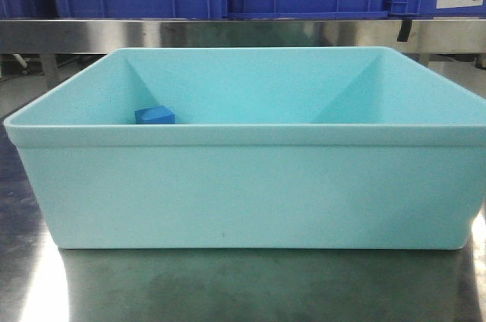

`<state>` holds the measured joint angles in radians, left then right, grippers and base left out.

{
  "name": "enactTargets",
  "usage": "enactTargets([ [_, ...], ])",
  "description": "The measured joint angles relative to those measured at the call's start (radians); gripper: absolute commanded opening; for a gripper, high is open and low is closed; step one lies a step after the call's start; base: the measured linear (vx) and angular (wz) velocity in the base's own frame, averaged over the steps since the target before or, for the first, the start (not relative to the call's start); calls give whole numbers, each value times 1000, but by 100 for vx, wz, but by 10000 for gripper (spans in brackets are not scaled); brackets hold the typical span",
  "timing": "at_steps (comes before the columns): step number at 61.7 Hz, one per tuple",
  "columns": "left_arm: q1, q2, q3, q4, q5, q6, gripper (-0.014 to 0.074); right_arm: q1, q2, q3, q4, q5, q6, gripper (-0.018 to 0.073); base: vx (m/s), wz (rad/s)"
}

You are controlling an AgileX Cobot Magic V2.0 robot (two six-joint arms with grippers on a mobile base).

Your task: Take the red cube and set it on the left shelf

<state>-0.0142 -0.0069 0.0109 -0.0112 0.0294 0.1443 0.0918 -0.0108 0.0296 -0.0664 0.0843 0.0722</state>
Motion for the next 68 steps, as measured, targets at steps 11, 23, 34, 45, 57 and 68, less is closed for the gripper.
enactTargets([
  [11, 0, 0, 0, 0, 0, 0, 106, 0, 0, 0, 0, 0, 0, 49, 0, 0],
  [23, 0, 0, 0, 0, 0, 0, 106, 0, 0, 0, 0, 0, 0, 49, 0, 0],
  [34, 0, 0, 0, 0, 0, 0, 106, 0, 0, 0, 0, 0, 0, 49, 0, 0],
  [45, 0, 0, 0, 0, 0, 0, 106, 0, 0, 0, 0, 0, 0, 49, 0, 0],
  [57, 0, 0, 0, 0, 0, 0, 106, 0, 0, 0, 0, 0, 0, 49, 0, 0],
  [68, 0, 0, 0, 0, 0, 0, 106, 0, 0, 0, 0, 0, 0, 49, 0, 0],
])
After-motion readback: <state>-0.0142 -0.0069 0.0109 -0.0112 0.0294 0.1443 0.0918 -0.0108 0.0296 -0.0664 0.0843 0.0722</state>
